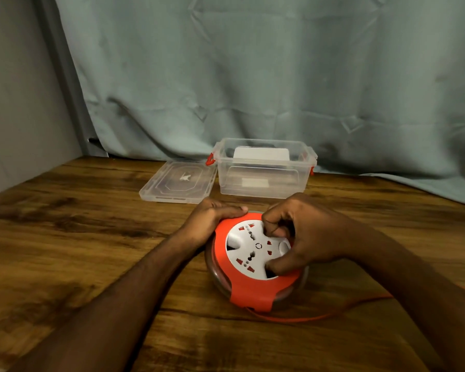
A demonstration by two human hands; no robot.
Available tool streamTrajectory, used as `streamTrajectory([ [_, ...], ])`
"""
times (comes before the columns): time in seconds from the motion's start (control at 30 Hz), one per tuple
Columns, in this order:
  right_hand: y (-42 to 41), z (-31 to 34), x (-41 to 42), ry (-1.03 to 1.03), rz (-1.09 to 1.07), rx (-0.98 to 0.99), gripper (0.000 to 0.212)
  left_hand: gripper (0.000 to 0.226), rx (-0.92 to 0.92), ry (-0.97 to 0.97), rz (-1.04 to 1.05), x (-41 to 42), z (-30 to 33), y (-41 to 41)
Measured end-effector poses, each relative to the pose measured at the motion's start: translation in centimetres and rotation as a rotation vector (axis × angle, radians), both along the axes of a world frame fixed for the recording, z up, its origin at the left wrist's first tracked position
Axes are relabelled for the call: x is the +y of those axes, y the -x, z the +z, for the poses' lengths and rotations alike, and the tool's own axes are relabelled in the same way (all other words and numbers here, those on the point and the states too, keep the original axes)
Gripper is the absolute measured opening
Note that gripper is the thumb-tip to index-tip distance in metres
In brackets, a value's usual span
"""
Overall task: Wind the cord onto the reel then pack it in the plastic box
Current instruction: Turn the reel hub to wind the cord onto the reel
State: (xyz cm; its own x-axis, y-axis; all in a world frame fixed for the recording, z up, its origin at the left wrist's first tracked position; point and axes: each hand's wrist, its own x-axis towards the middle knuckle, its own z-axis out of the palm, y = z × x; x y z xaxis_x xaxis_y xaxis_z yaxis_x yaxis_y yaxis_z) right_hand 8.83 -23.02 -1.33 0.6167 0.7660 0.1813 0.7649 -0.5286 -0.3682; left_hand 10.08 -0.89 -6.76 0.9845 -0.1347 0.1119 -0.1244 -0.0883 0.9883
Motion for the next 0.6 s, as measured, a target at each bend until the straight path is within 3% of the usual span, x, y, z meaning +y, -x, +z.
streamTrajectory([
  [0.27,1.1,-0.1,1.1,0.051,-0.229,-0.158,0.056,0.030,0.001,0.082,0.100,0.2,-0.2,-0.3],
  [0.6,1.4,-1.2,2.8,-0.077,-0.489,-0.096,0.061,0.030,0.002,0.162,0.196,0.0,-0.5,-0.7],
])
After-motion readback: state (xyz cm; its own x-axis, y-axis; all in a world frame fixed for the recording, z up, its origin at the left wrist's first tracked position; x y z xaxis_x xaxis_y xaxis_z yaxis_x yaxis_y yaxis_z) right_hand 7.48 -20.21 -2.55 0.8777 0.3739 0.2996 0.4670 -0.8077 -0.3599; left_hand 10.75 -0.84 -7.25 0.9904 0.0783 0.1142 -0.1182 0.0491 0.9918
